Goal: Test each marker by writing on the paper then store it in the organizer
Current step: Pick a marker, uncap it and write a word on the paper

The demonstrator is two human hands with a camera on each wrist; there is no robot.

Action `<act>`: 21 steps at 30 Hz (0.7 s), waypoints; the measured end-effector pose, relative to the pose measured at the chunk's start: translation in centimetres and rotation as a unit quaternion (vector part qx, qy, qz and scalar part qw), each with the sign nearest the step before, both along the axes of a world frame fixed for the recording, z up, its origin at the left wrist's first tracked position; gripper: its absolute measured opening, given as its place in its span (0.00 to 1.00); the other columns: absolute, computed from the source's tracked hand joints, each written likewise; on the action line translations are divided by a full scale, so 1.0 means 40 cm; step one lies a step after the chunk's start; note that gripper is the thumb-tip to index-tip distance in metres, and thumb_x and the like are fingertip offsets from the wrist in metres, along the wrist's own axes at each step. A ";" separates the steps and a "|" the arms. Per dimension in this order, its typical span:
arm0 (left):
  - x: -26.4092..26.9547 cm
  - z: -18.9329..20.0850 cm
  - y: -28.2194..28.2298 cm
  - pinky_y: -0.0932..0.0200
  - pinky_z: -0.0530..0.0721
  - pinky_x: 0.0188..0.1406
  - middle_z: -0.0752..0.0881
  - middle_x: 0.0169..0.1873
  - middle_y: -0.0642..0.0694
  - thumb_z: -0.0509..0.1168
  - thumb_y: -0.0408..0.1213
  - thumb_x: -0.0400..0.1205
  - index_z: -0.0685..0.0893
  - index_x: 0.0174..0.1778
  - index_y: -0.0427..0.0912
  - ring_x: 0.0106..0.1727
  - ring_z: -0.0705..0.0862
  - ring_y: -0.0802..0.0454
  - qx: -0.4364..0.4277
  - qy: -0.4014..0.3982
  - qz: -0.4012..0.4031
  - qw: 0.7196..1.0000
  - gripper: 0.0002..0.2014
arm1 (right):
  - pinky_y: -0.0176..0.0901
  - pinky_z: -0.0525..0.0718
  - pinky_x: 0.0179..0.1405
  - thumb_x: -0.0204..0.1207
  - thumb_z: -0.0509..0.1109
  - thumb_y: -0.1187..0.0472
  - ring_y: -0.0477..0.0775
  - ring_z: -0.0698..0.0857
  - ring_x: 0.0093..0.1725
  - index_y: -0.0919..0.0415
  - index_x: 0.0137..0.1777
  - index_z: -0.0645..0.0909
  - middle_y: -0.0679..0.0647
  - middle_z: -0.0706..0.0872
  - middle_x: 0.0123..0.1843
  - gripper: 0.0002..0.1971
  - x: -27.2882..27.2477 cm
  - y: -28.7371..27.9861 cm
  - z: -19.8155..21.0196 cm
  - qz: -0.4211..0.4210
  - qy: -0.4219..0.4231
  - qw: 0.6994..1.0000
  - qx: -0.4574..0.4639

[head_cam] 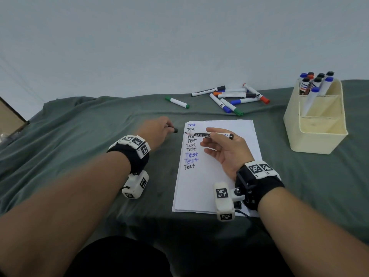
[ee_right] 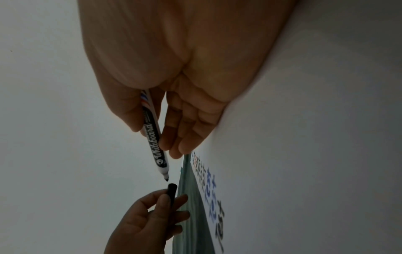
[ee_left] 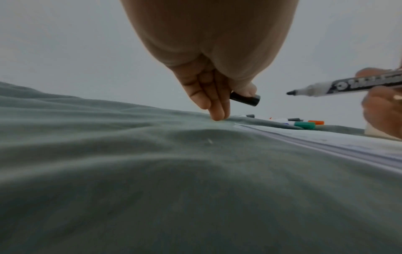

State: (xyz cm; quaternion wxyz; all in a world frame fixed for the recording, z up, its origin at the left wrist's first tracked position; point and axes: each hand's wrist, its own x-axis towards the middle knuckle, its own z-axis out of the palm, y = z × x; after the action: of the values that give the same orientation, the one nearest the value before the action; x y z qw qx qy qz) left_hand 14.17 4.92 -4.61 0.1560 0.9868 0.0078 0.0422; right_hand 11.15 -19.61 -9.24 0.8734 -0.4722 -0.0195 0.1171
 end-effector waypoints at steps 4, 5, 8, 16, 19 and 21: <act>-0.011 -0.007 -0.030 0.64 0.72 0.35 0.83 0.34 0.62 0.64 0.43 0.85 0.78 0.49 0.55 0.39 0.83 0.59 -0.018 -0.016 -0.052 0.998 0.01 | 0.47 0.90 0.44 0.81 0.73 0.66 0.63 0.92 0.50 0.63 0.56 0.91 0.67 0.92 0.47 0.08 0.000 0.000 0.000 0.003 -0.005 1.000 -0.005; -0.015 -0.008 -0.036 0.67 0.70 0.33 0.83 0.34 0.62 0.63 0.43 0.85 0.77 0.48 0.56 0.38 0.82 0.63 -0.018 -0.017 -0.066 0.998 0.03 | 0.47 0.90 0.44 0.81 0.73 0.66 0.63 0.92 0.50 0.62 0.56 0.91 0.67 0.92 0.47 0.08 -0.001 -0.001 0.000 0.003 -0.004 1.000 -0.005; -0.024 -0.002 -0.043 0.70 0.70 0.34 0.85 0.36 0.60 0.62 0.41 0.86 0.77 0.49 0.55 0.38 0.81 0.66 -0.028 -0.010 -0.084 0.996 0.03 | 0.47 0.89 0.45 0.81 0.73 0.66 0.63 0.92 0.50 0.62 0.56 0.91 0.67 0.92 0.47 0.08 -0.002 -0.001 0.000 0.003 -0.004 1.000 -0.007; -0.038 0.011 -0.056 0.69 0.71 0.35 0.86 0.37 0.59 0.61 0.39 0.86 0.78 0.52 0.52 0.38 0.82 0.65 -0.042 -0.002 -0.099 0.994 0.02 | 0.47 0.90 0.46 0.81 0.73 0.66 0.64 0.92 0.52 0.62 0.55 0.92 0.68 0.92 0.49 0.08 -0.002 0.000 0.000 0.009 -0.012 1.000 -0.018; -0.042 0.014 -0.070 0.64 0.76 0.38 0.87 0.37 0.57 0.59 0.37 0.87 0.78 0.53 0.50 0.38 0.83 0.61 -0.042 0.019 -0.124 0.991 0.04 | 0.46 0.90 0.47 0.82 0.73 0.66 0.64 0.92 0.52 0.61 0.55 0.92 0.69 0.92 0.50 0.08 -0.005 0.001 0.002 0.016 -0.021 0.999 -0.027; -0.044 0.014 -0.078 0.58 0.78 0.42 0.87 0.38 0.54 0.57 0.36 0.87 0.78 0.55 0.48 0.40 0.84 0.54 -0.035 0.029 -0.130 0.990 0.05 | 0.46 0.90 0.47 0.82 0.72 0.66 0.63 0.92 0.52 0.62 0.55 0.92 0.69 0.92 0.50 0.08 -0.006 0.002 0.002 0.014 -0.023 0.999 -0.033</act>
State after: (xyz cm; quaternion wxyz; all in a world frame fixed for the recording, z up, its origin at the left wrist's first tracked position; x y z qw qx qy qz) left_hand 12.40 1.80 -4.04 0.1941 0.9742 -0.1147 -0.0076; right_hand 10.92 -19.53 -9.16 0.8549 -0.5032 -0.0426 0.1188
